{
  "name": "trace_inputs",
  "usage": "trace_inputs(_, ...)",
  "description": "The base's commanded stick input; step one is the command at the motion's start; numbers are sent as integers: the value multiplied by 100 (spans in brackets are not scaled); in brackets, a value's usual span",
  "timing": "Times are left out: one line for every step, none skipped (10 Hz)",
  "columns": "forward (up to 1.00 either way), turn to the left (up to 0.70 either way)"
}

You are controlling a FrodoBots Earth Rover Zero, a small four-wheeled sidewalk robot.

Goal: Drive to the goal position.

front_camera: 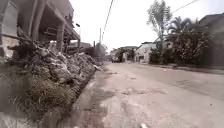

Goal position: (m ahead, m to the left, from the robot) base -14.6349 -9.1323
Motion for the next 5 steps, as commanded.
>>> trace_inputs(4, 0)
trace_inputs(4, 0)
trace_inputs(4, 0)
trace_inputs(4, 0)
trace_inputs(5, 0)
